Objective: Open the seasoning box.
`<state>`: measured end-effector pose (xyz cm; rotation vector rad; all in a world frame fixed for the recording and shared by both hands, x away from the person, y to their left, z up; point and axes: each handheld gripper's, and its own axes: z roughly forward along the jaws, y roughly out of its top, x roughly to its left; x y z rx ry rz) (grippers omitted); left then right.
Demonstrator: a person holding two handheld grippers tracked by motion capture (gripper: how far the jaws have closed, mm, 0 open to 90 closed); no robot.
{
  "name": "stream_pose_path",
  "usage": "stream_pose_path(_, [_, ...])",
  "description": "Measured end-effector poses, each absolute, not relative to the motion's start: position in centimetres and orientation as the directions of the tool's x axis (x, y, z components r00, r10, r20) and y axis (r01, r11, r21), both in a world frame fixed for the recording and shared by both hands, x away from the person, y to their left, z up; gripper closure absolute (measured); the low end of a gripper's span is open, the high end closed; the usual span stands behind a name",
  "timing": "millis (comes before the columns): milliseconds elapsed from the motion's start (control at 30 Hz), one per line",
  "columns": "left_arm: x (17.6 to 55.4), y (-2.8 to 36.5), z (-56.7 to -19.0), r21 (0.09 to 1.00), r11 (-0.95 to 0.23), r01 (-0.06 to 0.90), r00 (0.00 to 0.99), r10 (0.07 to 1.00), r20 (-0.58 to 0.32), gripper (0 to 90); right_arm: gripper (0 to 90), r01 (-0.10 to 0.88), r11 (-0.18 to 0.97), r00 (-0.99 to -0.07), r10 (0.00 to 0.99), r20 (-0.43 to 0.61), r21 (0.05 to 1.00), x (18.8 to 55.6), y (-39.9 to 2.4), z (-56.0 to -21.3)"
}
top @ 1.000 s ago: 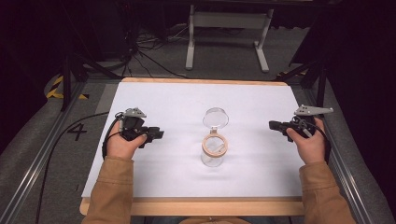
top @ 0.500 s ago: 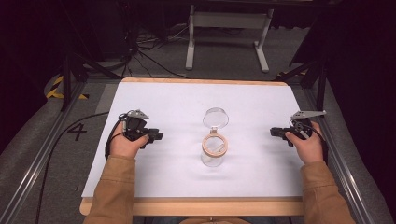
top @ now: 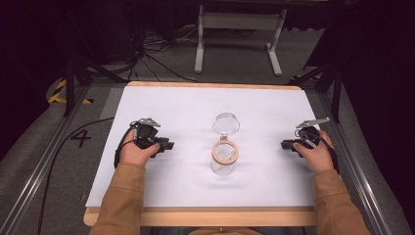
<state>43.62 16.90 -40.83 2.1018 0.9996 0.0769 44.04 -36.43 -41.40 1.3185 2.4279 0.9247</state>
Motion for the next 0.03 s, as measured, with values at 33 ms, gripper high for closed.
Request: stream_pose_path(33, [43.62, 16.90, -40.83, 0.679, -0.376, 0.630, 0.687, 0.678, -0.261, 64.8, 79.1, 0.673, 0.397, -0.570, 0.816, 0.095, 0.625, 44.04, -36.43, -41.40])
